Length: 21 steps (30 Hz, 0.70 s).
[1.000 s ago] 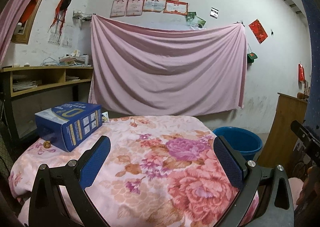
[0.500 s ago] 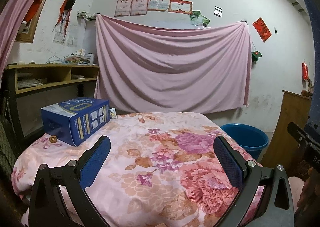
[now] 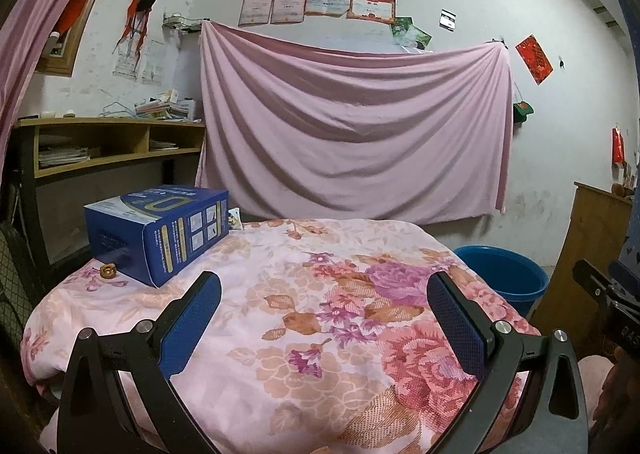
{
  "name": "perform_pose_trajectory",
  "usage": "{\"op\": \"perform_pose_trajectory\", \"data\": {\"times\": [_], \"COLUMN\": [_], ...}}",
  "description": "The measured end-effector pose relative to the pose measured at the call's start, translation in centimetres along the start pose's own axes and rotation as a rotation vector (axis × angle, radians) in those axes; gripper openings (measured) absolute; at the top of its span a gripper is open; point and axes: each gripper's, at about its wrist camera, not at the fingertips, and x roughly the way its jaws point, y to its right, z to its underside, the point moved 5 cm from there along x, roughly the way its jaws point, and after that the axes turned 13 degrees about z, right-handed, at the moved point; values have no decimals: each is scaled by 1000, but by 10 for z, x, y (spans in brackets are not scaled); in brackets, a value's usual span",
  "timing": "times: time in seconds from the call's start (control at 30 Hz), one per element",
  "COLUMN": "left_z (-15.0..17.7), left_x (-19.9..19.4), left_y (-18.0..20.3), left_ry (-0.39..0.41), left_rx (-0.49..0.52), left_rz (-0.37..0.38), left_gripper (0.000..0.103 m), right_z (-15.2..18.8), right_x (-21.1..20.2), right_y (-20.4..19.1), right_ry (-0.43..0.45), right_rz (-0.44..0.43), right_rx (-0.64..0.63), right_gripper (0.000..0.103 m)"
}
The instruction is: Collect trash
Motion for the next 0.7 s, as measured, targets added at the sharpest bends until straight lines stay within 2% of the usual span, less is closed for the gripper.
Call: {"op": "perform_pose_trajectory", "data": {"times": [0.7], "left_z": [1], "left_x": [2], "left_y": [1], "left_ry": [1], "left_rx": [7], "left_rz": [-5], "left_gripper": [101], "right_z": [2], "right_x": [1], "right_y": [-2], "right_ry": [-14], "right_rz": [2], "right_rx": [-4], "right_gripper": [103]}}
